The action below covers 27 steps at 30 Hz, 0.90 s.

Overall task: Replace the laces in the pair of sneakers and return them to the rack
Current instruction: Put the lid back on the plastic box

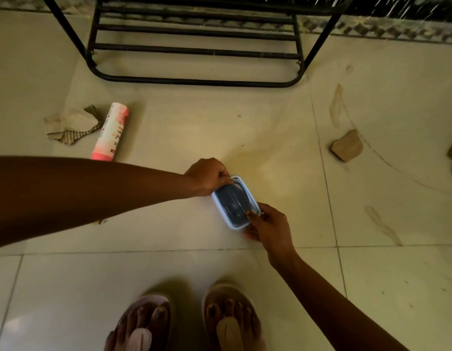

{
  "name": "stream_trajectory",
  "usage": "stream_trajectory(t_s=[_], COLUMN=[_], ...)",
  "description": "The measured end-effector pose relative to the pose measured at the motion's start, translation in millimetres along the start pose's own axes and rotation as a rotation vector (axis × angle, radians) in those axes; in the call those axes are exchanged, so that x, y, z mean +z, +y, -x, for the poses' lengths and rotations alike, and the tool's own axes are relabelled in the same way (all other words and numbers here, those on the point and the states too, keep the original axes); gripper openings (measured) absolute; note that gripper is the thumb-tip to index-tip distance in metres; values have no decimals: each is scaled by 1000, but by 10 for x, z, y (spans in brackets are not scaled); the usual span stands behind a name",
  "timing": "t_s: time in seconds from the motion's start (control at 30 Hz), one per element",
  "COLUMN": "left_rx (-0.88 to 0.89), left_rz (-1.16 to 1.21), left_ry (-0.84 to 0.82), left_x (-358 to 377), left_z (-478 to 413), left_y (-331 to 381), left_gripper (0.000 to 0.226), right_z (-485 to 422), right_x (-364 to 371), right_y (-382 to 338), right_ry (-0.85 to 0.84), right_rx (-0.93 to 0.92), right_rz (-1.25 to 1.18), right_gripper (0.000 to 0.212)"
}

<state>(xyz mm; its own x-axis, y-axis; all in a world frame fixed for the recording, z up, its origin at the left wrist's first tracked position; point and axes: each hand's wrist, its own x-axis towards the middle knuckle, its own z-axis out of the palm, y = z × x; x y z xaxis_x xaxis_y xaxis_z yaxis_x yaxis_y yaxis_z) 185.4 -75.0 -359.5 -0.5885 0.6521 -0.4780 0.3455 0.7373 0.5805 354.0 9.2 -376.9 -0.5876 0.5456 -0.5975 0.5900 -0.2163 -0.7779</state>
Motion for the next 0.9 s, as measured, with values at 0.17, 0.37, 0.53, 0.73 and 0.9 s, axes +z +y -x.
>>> stream_trajectory(t_s=[0.17, 0.37, 0.53, 0.73, 0.9], left_rx=[-197, -153, -51, -128, -164], left_rz=[460, 711, 606, 767, 780], left_ry=[-210, -223, -251, -292, -268], left_x=[-27, -291, -423, -425, -370], left_z=[89, 224, 346, 439, 460], left_y=[37, 71, 181, 215, 212], left_gripper=[25, 25, 25, 31, 29], right_z=[0, 35, 20, 57, 94], right_x=[-32, -83, -99, -56, -27], right_y=[-78, -285, -601, -635, -644], right_ry=[-33, -106, -234, -201, -164], right_rx=[112, -42, -147, -166, -147], right_rz=[-280, -194, -253, -247, -254], right_gripper=[18, 23, 25, 20, 14])
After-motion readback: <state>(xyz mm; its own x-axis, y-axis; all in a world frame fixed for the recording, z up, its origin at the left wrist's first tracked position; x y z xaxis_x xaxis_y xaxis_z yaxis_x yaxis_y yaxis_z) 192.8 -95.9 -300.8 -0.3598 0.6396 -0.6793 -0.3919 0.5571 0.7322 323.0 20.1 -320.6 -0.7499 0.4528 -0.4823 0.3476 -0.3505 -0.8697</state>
